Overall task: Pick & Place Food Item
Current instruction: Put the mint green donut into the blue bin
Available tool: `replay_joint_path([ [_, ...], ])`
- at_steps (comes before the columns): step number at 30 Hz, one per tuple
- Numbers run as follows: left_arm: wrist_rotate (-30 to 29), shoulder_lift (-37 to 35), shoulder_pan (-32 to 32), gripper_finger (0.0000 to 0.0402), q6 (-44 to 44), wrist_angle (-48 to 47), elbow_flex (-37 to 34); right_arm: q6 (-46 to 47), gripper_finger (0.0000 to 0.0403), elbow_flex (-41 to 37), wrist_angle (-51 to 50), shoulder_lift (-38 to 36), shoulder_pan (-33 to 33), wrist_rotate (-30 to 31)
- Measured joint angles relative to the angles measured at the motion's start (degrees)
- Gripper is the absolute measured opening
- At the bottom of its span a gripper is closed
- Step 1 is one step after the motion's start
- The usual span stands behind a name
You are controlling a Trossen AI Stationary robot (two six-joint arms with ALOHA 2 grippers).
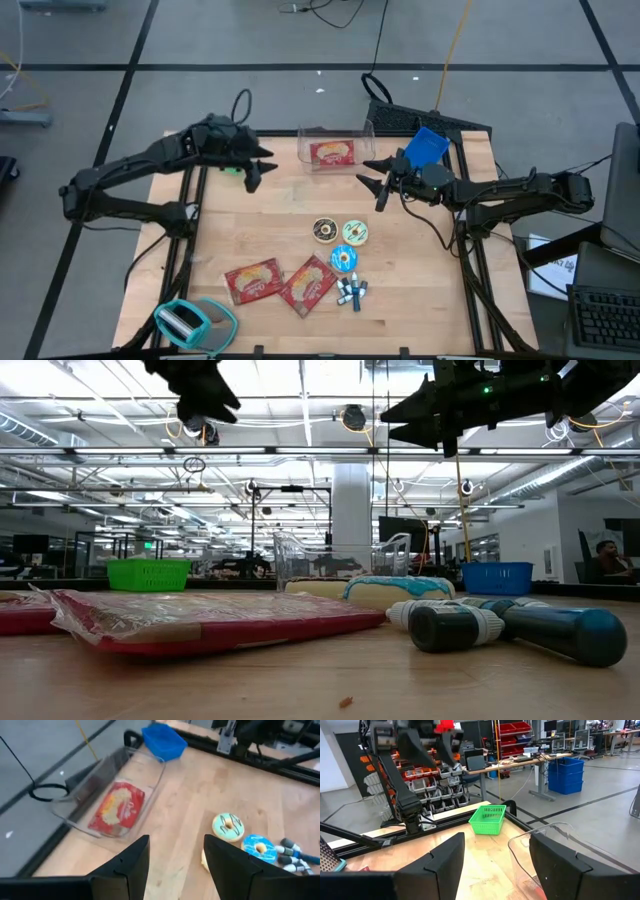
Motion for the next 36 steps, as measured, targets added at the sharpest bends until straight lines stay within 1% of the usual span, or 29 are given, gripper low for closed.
replay_joint_path([
  [2,0.2,0.0,-1.1,0.0186,0.7,5.0,-4.0,0.0,0.0212,0.0,-0.9,0.0,0.0,-1.5],
  [6,2.7,-2.7,-2.6,0.0186,0.6,22.2,-16.2,0.1,0.0212,0.0,-5.5,0.0,0.4,-9.9],
  [8,2.5,-4.4,-2.9,0.0186,-0.2,30.4,-22.0,0.6,0.0211,0.0,-8.4,0.2,1.6,-11.8],
  [10,2.5,-5.9,-2.6,0.0186,-1.4,35.1,-27.4,1.7,0.0210,0.0,-12.1,0.3,3.5,-10.4],
  [12,2.6,-7.8,-2.3,0.0186,-2.8,40.3,-31.0,3.6,0.0209,0.0,-14.6,1.6,5.9,-6.1],
  [14,1.6,-10.9,-1.8,0.0186,-3.6,43.3,-33.2,6.0,0.0208,0.0,-17.9,3.4,8.4,-1.2],
  [17,-1.0,-14.4,-1.8,0.0186,-2.8,43.8,-34.2,9.7,0.0208,0.0,-19.1,7.3,11.4,3.7],
  [19,-2.3,-16.5,-1.8,0.0186,-0.9,44.3,-34.2,11.9,0.0208,0.0,-19.4,10.0,12.7,4.8],
  [22,-4.3,-19.7,-1.8,0.0186,2.4,44.4,-34.2,14.8,0.0208,0.0,-19.3,13.7,13.2,4.8],
  [25,-4.6,-22.6,-1.8,0.0186,4.7,43.4,-34.2,16.6,0.0208,0.0,-20.1,16.7,12.9,4.8],
  [28,-4.7,-24.9,-1.4,0.0186,4.9,43.1,-34.2,18.0,0.0208,0.1,-20.1,19.1,12.7,4.3],
  [31,-4.9,-25.4,-0.9,0.0186,3.6,41.9,-34.2,18.5,0.0208,0.2,-20.0,20.9,12.9,1.7],
  [36,-4.9,-25.3,-0.8,0.0186,3.1,40.1,-34.2,17.8,0.0208,0.2,-19.9,22.8,13.6,1.5],
])
